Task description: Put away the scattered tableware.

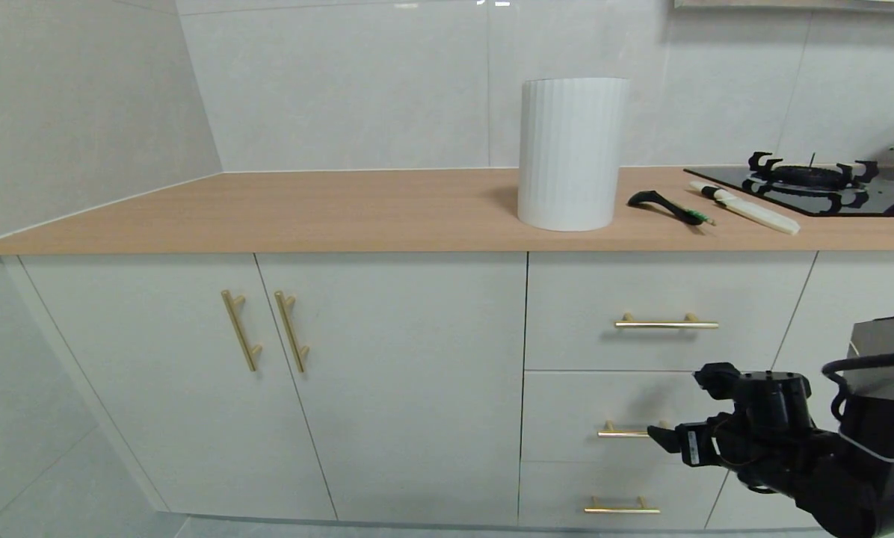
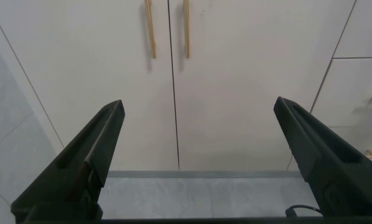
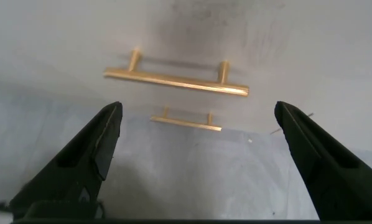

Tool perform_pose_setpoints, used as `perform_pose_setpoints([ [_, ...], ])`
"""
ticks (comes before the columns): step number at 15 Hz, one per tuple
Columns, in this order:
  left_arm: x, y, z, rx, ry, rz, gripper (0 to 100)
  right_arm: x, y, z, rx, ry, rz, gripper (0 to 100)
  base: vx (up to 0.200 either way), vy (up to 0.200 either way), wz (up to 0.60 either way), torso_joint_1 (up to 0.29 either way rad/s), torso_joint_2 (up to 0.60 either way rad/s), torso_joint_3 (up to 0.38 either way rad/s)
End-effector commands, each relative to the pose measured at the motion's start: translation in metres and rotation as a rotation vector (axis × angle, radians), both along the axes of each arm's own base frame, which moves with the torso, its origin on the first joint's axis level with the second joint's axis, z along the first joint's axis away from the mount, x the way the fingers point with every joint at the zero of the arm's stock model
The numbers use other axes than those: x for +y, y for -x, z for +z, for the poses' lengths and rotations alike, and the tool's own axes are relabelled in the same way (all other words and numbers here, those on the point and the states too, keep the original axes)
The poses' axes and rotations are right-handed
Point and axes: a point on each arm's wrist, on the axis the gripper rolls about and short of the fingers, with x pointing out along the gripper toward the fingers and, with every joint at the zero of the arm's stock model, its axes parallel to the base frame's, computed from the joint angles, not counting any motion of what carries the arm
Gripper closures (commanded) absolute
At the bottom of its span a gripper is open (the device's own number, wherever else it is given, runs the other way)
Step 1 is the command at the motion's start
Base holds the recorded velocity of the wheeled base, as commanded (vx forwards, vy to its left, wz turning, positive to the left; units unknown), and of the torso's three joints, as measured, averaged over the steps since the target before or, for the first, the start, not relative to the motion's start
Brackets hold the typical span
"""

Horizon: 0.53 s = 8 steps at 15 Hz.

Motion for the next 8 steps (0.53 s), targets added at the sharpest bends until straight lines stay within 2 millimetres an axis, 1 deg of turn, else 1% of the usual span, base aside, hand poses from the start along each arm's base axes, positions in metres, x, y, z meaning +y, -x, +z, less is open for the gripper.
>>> perform_pose_setpoints([
  [1,0.000,0.000,0.000,0.000,0.000,0.000,0,0.002,-0.007,-0.030,0.056,0.002,-0.037,0,0.000,0.000,0.00,0.000,0.00,0.000],
  [3,0.000,0.000,0.000,0.000,0.000,0.000,0,0.004,-0.016,-0.034,0.043,-0.011,-0.074,0,0.000,0.000,0.00,0.000,0.00,0.000],
  [8,0.000,0.000,0.000,0.000,0.000,0.000,0,0.006,-0.026,-0.039,0.028,-0.040,-0.095,0,0.000,0.000,0.00,0.000,0.00,0.000],
])
